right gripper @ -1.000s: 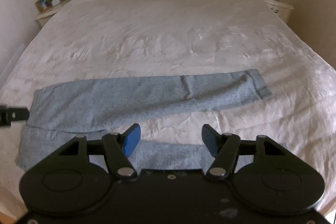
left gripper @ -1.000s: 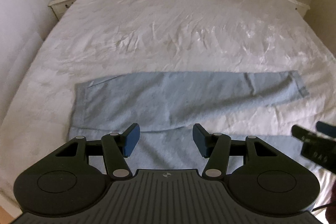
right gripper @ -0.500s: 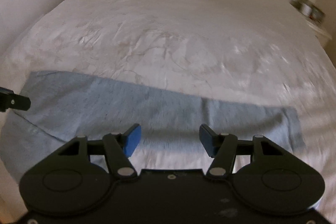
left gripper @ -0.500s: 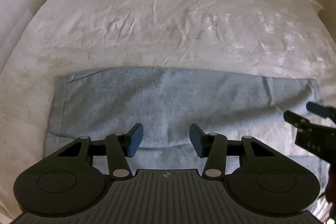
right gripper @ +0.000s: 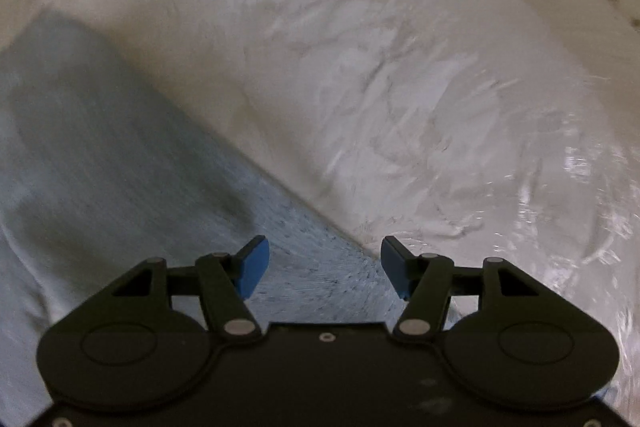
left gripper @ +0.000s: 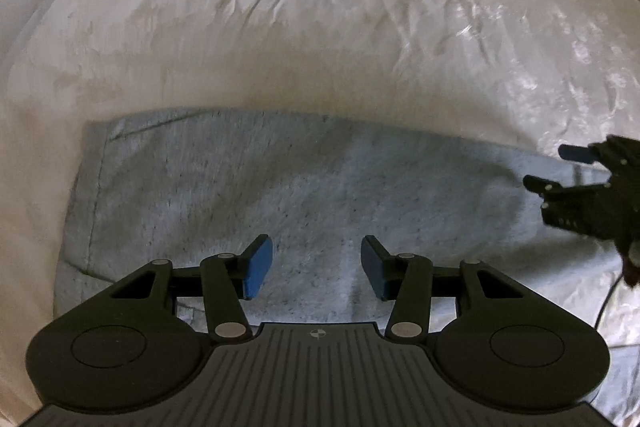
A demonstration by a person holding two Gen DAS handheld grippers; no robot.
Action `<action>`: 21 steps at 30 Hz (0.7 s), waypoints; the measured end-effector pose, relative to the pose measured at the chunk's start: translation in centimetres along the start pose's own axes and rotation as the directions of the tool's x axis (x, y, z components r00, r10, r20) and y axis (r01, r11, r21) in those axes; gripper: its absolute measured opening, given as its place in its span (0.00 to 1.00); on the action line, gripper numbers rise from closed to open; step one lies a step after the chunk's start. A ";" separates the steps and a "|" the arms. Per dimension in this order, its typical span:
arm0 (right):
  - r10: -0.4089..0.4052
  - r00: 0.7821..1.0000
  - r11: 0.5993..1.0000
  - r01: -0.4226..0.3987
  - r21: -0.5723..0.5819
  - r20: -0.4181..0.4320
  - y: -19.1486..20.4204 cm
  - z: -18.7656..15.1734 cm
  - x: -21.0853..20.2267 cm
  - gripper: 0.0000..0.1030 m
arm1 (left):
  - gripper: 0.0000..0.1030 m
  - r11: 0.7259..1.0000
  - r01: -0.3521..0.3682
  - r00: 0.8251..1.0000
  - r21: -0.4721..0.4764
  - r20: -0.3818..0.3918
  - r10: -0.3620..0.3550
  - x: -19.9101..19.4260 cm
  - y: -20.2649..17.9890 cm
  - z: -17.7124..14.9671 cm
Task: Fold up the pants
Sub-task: 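Lower both grippers to the sweatpants leg hems and close on them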
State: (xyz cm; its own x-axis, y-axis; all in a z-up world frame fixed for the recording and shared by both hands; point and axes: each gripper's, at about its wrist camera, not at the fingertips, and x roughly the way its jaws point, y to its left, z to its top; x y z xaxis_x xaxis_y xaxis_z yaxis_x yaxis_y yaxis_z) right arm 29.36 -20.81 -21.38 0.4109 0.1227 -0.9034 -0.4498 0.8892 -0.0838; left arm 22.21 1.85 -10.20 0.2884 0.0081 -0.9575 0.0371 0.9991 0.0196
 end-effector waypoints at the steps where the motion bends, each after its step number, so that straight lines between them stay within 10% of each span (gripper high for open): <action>1: 0.003 1.000 1.000 -0.004 -0.011 -0.013 -0.3 0.0 0.8 0.61 | 0.46 1.000 0.001 1.000 0.001 -0.007 -0.001 0.3 0.1 0.0; 6: 0.108 0.994 0.994 -0.109 -0.024 -0.029 -1.6 0.1 2.6 0.60 | 0.46 1.000 0.007 1.000 0.004 -0.029 -0.007 1.5 0.1 0.2; 8: 0.153 0.988 0.988 -0.154 -0.032 -0.038 -1.9 0.3 2.7 0.35 | 0.46 1.000 0.018 0.999 0.002 -0.036 -0.018 1.7 -0.1 0.5; 9: 0.194 0.980 0.980 -0.195 -0.024 -0.049 -2.2 0.4 2.8 0.04 | 0.46 1.000 0.024 0.999 -0.001 -0.039 -0.024 1.8 -0.2 0.6; 21: 0.152 0.985 0.988 -0.149 -0.041 0.087 1.7 -4.4 -5.0 0.04 | 0.46 0.986 0.163 0.986 -0.044 -0.033 -0.165 2.8 -3.1 4.4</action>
State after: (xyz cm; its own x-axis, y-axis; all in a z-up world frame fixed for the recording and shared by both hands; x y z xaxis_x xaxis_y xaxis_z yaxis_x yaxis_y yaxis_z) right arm 23.04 -21.84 -18.91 0.4052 0.2945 -0.8655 -0.5381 0.8422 0.0346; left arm 27.10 -1.38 -11.73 0.2470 -0.1554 -0.9565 0.0413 0.9879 -0.1498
